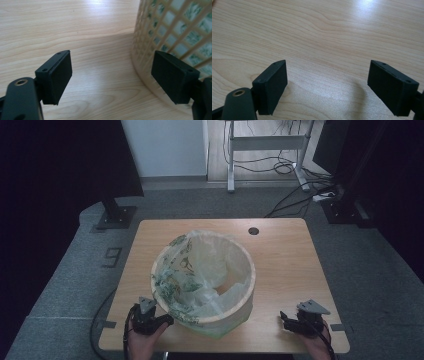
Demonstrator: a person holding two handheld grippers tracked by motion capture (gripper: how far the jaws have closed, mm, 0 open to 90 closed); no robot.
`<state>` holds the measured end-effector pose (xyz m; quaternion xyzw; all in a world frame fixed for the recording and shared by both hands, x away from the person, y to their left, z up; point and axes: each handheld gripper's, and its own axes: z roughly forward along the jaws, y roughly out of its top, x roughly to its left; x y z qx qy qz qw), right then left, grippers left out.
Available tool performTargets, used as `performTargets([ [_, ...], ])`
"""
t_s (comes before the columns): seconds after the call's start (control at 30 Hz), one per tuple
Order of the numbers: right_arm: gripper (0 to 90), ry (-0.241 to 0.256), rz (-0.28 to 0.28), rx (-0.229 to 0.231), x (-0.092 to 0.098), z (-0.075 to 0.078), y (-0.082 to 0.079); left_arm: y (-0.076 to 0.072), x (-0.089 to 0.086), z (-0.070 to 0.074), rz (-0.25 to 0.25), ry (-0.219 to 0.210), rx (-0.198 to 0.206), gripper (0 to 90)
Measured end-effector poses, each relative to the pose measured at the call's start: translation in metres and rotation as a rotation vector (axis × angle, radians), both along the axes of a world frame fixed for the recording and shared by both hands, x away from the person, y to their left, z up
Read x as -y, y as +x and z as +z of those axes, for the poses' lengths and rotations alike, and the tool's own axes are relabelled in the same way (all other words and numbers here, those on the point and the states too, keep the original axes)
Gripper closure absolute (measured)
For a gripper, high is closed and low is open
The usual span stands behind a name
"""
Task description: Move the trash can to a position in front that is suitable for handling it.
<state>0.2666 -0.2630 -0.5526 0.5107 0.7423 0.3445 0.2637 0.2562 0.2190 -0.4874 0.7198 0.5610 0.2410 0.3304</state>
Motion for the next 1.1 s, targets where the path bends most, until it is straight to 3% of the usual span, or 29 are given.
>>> performTargets([
  [0.2,16.3,0.005,-0.014,-0.003,0.001,0.0,0.0,0.009,0.015,0.002,0.056,0.004,-0.022,18.7],
  [0.7,16.4,0.004,-0.012,0.0,0.001,0.0,-0.002,0.043,0.061,0.003,0.001,0.003,-0.048,17.2],
  [0.9,16.5,0.004,-0.011,-0.001,0.001,0.0,-0.002,0.05,0.06,0.001,-0.031,-0.015,-0.041,17.1],
  [1.1,16.5,0.006,-0.014,-0.002,0.002,0.0,-0.002,0.046,0.041,-0.001,-0.059,-0.045,-0.022,16.5],
])
